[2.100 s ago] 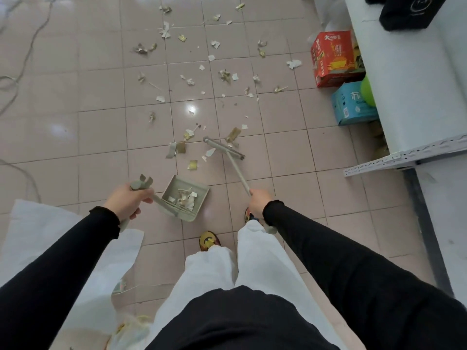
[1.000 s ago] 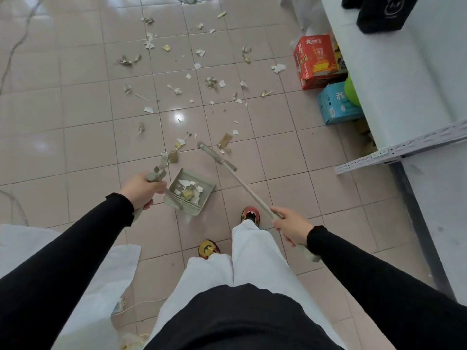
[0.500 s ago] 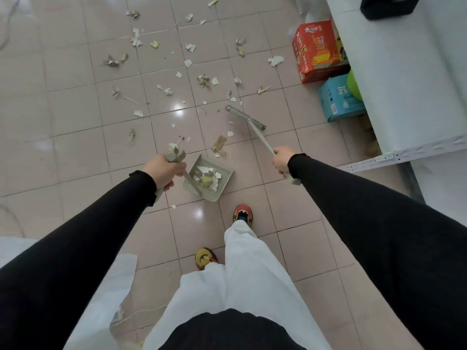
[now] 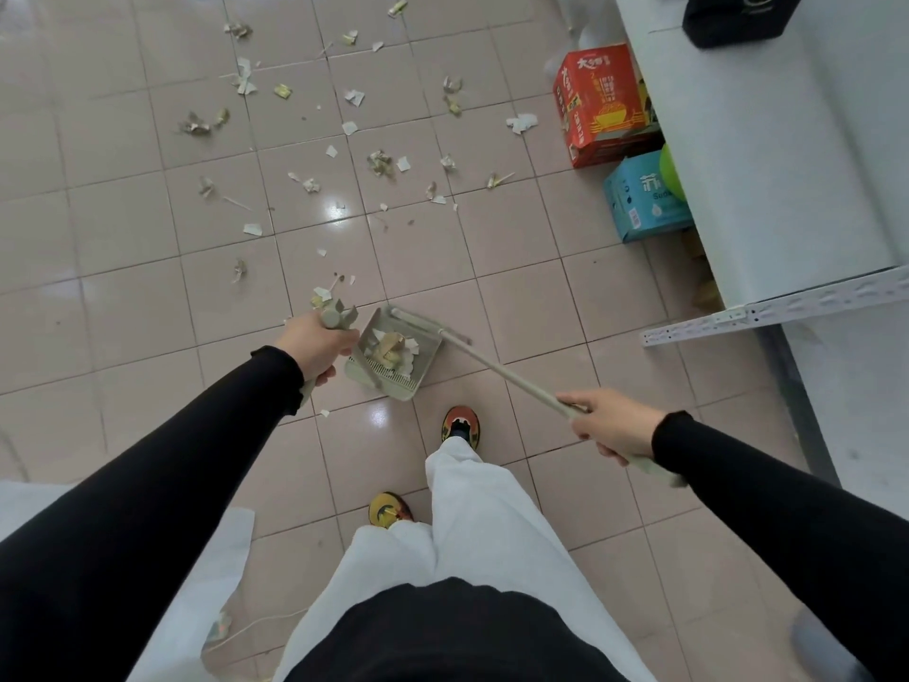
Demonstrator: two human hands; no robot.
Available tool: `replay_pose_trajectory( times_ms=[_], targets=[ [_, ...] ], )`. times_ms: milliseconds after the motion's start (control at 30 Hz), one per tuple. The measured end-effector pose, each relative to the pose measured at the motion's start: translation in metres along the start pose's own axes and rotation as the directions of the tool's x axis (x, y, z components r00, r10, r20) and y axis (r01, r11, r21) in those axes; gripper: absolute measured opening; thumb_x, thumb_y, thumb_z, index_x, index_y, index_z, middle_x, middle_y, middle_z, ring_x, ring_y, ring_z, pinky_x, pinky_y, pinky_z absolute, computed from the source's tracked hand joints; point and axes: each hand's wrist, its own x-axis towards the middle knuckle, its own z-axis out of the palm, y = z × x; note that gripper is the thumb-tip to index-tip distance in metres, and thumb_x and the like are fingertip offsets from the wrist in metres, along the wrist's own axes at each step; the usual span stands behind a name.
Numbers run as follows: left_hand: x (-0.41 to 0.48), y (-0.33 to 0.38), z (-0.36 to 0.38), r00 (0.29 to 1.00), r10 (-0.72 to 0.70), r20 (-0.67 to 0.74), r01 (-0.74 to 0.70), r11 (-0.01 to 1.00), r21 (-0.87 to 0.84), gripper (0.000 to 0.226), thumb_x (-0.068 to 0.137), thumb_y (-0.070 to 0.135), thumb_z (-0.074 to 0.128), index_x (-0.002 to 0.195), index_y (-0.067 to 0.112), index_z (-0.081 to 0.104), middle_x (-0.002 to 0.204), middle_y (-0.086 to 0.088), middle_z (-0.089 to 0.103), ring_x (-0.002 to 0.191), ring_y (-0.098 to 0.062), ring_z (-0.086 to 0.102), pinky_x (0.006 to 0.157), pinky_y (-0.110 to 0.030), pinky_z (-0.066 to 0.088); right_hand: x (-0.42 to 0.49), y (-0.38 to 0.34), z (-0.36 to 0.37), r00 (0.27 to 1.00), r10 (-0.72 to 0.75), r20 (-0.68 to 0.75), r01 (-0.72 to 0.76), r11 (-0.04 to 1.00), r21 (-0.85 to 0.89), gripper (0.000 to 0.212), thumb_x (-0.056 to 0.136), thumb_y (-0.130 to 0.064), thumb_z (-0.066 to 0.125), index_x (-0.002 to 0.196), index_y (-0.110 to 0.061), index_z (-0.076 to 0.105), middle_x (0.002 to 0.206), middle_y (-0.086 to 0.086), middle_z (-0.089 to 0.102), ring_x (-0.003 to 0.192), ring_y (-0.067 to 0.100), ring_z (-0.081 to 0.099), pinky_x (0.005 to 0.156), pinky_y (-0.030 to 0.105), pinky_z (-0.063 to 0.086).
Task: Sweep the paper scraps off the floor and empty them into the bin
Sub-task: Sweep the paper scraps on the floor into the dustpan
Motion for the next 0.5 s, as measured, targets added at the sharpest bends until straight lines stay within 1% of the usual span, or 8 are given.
replay_pose_trajectory(
  times_ms=[67, 167, 233, 300, 367, 433, 500],
  targets=[
    [-0.002, -0.001, 0.001, 1.0, 0.002, 0.0, -0.002, 1.0, -0.003, 0.012, 0.092, 0.018, 0.059, 0.097, 0.007, 0.059, 0.096, -0.016, 0.066, 0.048, -0.017, 0.044, 0.042, -0.023, 0.036, -0.001, -0.001, 0.006, 0.998, -0.042, -0.05, 0.043, 0.999, 0.008, 0.053, 0.096, -0.009, 0.041, 0.147, -0.027, 0.042, 0.086, 0.007, 0.053, 0.05, 0.014, 0.042, 0.036, 0.023, 0.037],
    [-0.005, -0.004, 0.002, 1.0, -0.009, -0.002, 0.009, 1.0, -0.002, 0.016, 0.092, 0.018, 0.059, 0.103, 0.007, 0.058, 0.097, -0.016, 0.066, 0.048, -0.017, 0.044, 0.041, -0.023, 0.036, 0.033, -0.021, 0.019, 0.988, -0.083, -0.13, 0.076, 0.996, -0.055, 0.048, 0.099, -0.01, 0.036, 0.144, -0.023, 0.044, 0.088, 0.011, 0.056, 0.055, 0.018, 0.046, 0.04, 0.024, 0.04],
    [-0.007, -0.004, 0.004, 1.0, -0.016, -0.006, 0.016, 1.0, -0.002, 0.022, 0.092, 0.018, 0.059, 0.109, 0.004, 0.058, 0.097, -0.016, 0.065, 0.048, -0.017, 0.043, 0.04, -0.022, 0.035, 0.054, -0.033, 0.031, 0.991, -0.062, -0.119, 0.051, 0.994, -0.095, 0.048, 0.1, -0.012, 0.035, 0.146, -0.022, 0.044, 0.096, 0.014, 0.06, 0.061, 0.02, 0.05, 0.046, 0.026, 0.044],
    [-0.01, -0.003, 0.006, 1.0, -0.019, -0.012, 0.019, 1.0, -0.009, 0.022, 0.093, 0.015, 0.058, 0.111, 0.003, 0.057, 0.096, -0.014, 0.063, 0.048, -0.017, 0.042, 0.039, -0.021, 0.034, 0.059, -0.035, 0.042, 0.998, -0.038, -0.041, 0.034, 0.995, -0.097, 0.049, 0.1, -0.012, 0.033, 0.146, -0.022, 0.042, 0.093, 0.014, 0.058, 0.059, 0.02, 0.049, 0.046, 0.026, 0.044],
    [-0.013, -0.005, 0.007, 1.0, -0.019, -0.014, 0.019, 1.0, -0.012, 0.02, 0.093, 0.014, 0.057, 0.111, 0.004, 0.058, 0.094, -0.013, 0.061, 0.049, -0.016, 0.042, 0.038, -0.021, 0.033, 0.047, -0.027, 0.043, 0.998, -0.049, 0.027, 0.05, 0.998, -0.041, 0.049, 0.099, -0.008, 0.034, 0.146, -0.018, 0.043, 0.087, 0.011, 0.053, 0.052, 0.016, 0.045, 0.039, 0.024, 0.04],
    [-0.015, -0.011, 0.005, 1.0, -0.013, -0.019, 0.013, 1.0, 0.01, 0.022, 0.093, 0.015, 0.057, 0.111, 0.003, 0.058, 0.09, -0.011, 0.059, 0.048, -0.017, 0.041, 0.038, -0.021, 0.032, 0.028, -0.011, 0.041, 0.998, -0.053, 0.022, 0.052, 0.996, 0.069, 0.051, 0.097, -0.007, 0.038, 0.146, -0.02, 0.042, 0.086, 0.007, 0.052, 0.048, 0.013, 0.041, 0.034, 0.022, 0.037],
    [-0.019, -0.021, -0.001, 0.999, -0.014, -0.031, 0.014, 1.0, 0.009, 0.025, 0.093, 0.014, 0.059, 0.113, 0.0, 0.058, 0.084, -0.011, 0.055, 0.048, -0.018, 0.04, 0.039, -0.02, 0.031, 0.01, 0.004, 0.043, 0.998, -0.059, 0.002, 0.058, 0.989, 0.133, 0.055, 0.096, -0.01, 0.042, 0.149, -0.024, 0.038, 0.088, 0.007, 0.054, 0.046, 0.012, 0.042, 0.035, 0.023, 0.037]
  ],
)
